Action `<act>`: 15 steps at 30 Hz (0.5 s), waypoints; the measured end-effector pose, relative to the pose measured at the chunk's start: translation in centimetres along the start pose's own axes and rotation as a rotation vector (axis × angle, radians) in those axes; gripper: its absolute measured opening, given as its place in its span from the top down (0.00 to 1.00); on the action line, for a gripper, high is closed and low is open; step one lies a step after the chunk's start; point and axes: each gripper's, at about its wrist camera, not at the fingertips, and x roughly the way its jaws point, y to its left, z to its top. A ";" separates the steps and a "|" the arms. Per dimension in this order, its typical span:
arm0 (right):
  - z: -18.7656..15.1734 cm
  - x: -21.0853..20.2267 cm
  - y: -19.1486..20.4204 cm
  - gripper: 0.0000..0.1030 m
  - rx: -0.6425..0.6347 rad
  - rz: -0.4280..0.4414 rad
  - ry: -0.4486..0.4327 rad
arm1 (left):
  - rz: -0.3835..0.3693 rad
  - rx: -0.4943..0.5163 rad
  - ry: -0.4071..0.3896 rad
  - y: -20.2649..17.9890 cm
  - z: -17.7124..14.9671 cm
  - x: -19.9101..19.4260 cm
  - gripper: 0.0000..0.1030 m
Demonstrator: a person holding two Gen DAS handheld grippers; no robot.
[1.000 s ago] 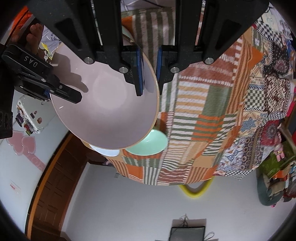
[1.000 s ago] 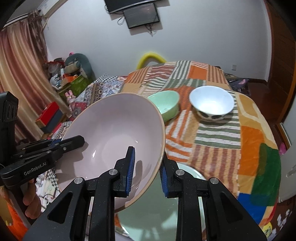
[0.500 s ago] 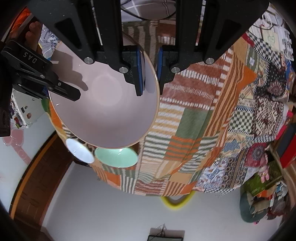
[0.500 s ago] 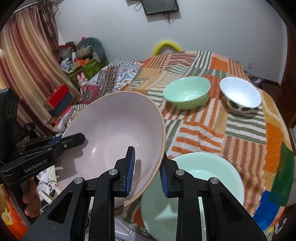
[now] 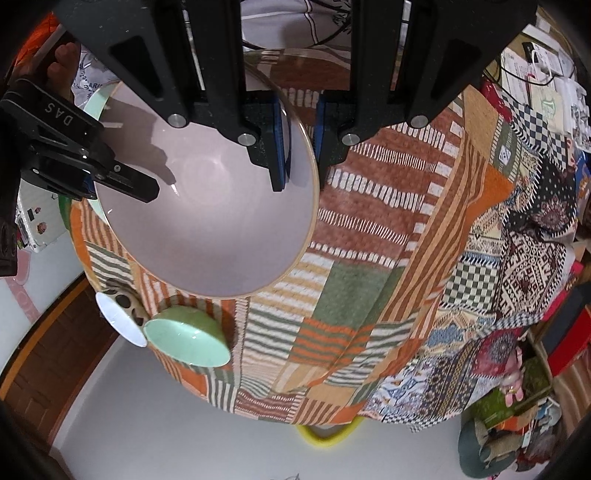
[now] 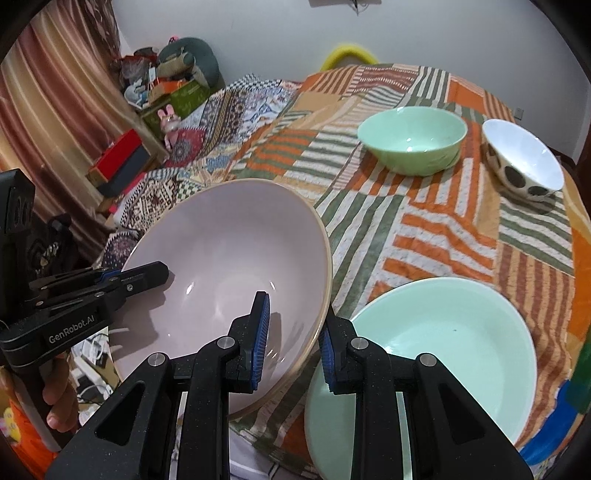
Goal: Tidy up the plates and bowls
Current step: 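Lift the pink bowl with both grippers and carry it past the plate stack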
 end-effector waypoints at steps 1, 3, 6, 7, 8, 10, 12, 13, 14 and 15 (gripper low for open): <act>0.0 0.4 0.1 0.78 -0.003 -0.001 0.009 | 0.001 -0.005 0.006 0.2 -0.1 0.2 0.89; 0.0 0.8 0.1 0.78 -0.006 -0.001 0.020 | 0.002 -0.011 0.014 0.4 -0.2 0.5 0.89; 0.0 1.6 0.2 0.78 -0.009 0.000 0.039 | 0.004 -0.022 0.027 0.9 -0.4 1.1 0.89; 0.0 1.9 0.2 0.78 -0.010 0.000 0.047 | 0.004 -0.026 0.031 1.1 -0.4 1.3 0.89; 0.0 2.2 0.3 0.78 -0.012 0.000 0.054 | 0.005 -0.030 0.036 1.2 -0.4 1.5 0.89; 0.0 2.7 0.4 0.78 -0.016 0.000 0.065 | 0.007 -0.038 0.045 1.5 -0.5 1.8 0.89; -0.1 3.2 0.5 0.78 -0.023 0.003 0.080 | 0.014 -0.043 0.053 1.8 -0.6 2.2 0.89; -0.1 3.5 0.5 0.78 -0.026 0.005 0.087 | 0.018 -0.044 0.056 1.8 -0.6 2.4 0.89; -0.1 3.7 0.5 0.78 -0.028 0.006 0.094 | 0.023 -0.046 0.060 2.0 -0.7 2.6 0.89; -0.2 3.9 0.5 0.78 -0.029 0.007 0.098 | 0.027 -0.048 0.065 2.1 -0.8 2.8 0.89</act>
